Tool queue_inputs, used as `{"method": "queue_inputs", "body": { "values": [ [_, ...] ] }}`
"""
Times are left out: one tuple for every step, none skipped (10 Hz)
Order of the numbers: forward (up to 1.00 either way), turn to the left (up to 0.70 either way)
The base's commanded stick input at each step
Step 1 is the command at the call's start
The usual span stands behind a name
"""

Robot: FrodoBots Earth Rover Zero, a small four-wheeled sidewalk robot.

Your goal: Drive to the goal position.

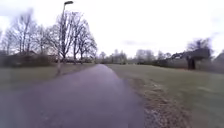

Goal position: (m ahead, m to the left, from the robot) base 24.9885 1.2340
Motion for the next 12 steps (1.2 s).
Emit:
{"method": "queue_inputs", "body": {
  "values": [
    [1.00, 0.00],
    [1.00, 0.00],
    [1.00, 0.00],
    [1.00, 0.00],
    [1.00, 0.00],
    [1.00, 0.00],
    [1.00, 0.00],
    [1.00, 0.00],
    [1.00, 0.00],
    [1.00, 0.00],
    [1.00, 0.00],
    [1.00, 0.00]
  ]
}}
